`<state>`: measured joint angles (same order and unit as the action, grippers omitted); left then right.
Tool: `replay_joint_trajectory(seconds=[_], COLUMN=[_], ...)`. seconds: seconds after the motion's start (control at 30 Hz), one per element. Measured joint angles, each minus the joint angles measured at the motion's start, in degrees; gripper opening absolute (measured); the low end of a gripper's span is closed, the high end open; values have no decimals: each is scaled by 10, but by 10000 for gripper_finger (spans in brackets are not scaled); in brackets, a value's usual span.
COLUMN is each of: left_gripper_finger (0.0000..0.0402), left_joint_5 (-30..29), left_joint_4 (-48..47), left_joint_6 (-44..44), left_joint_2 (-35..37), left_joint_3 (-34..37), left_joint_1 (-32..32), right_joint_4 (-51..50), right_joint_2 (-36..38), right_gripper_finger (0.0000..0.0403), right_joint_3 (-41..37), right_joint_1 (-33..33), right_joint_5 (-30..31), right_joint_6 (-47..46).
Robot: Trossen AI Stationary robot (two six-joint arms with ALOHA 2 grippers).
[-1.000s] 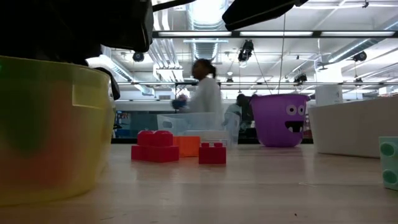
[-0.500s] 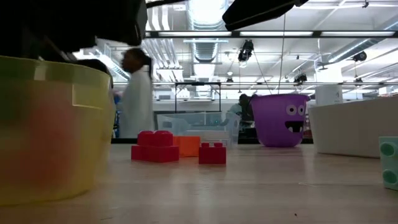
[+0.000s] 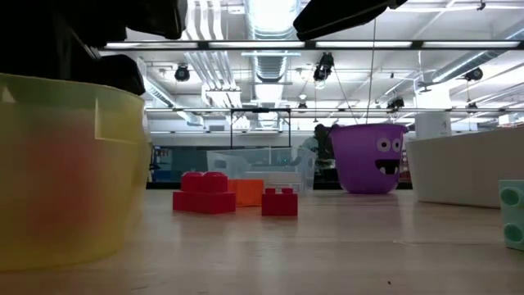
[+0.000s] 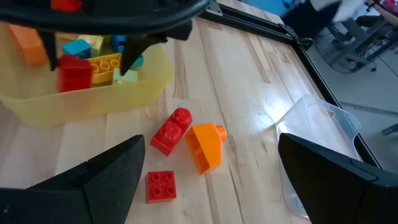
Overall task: Pick & Place Toys
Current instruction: Put the red game piece into the yellow bin
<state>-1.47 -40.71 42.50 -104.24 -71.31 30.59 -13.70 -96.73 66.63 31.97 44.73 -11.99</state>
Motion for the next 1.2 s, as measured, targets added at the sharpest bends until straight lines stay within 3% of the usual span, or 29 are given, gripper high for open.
replay_joint_trajectory(seconds=[0.6, 0.97, 1.03, 1.2], left_gripper_finger=[346, 346, 346, 346], left_joint_5=[-70, -136, -131, -112], left_joint_4=[-65, -55, -41, -23], left_joint_6=[41, 39, 2, -203], left_joint_2=[27, 78, 77, 73], left_joint_3=[0, 1, 1, 1], left_joint_1=[-8, -40, -60, -92], right_joint_4=[-3, -6, -6, -7], right_joint_2=[0, 0, 0, 0], right_gripper_finger=[363, 363, 363, 363], right_joint_3=[0, 0, 0, 0], right_joint_1=[0, 0, 0, 0], right_joint_5=[-2, -2, -2, -2], right_joint_6=[0, 0, 0, 0])
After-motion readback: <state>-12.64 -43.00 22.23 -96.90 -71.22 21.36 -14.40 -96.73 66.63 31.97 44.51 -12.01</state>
